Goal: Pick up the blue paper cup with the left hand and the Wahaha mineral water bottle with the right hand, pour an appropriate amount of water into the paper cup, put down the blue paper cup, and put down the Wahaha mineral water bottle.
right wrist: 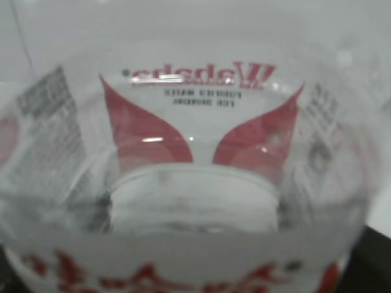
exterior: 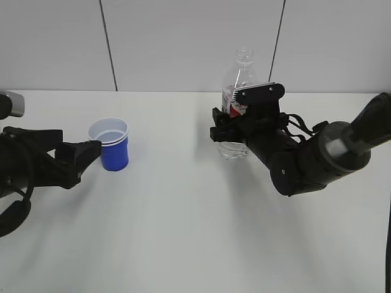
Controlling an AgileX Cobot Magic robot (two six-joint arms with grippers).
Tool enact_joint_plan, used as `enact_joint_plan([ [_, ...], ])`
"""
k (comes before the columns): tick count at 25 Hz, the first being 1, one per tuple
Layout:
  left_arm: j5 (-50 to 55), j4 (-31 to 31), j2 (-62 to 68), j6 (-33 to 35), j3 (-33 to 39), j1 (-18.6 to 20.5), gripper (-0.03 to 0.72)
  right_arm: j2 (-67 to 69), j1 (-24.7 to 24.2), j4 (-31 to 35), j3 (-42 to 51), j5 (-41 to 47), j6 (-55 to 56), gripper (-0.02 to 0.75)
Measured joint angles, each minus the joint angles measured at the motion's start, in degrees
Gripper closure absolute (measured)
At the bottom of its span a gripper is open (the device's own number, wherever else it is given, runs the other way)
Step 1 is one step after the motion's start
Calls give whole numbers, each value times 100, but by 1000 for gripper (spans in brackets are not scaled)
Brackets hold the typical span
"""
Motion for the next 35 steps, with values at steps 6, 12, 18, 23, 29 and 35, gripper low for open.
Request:
enact_joint_plan([
  [6, 0, 0, 0, 0, 0, 0, 95, 0, 11, -4, 322, 61, 0, 83],
  [12, 0, 0, 0, 0, 0, 0, 97, -67, 11, -128, 804, -95, 201, 83],
  [18, 14, 25, -14, 0, 0, 0, 97, -669, 11, -297, 1514, -180, 293, 83],
  [23, 810, 34, -460, 4, -77, 0, 97, -1547, 11, -297, 2264, 35, 293, 83],
  [29, 3929, -175, -1448, 4, -912, 0, 99, -3350, 11, -297, 2432, 3047, -176, 85],
  [35, 7028, -471, -2157, 4, -2042, 0, 99, -5184, 11, -333, 2318, 6201, -375, 97],
])
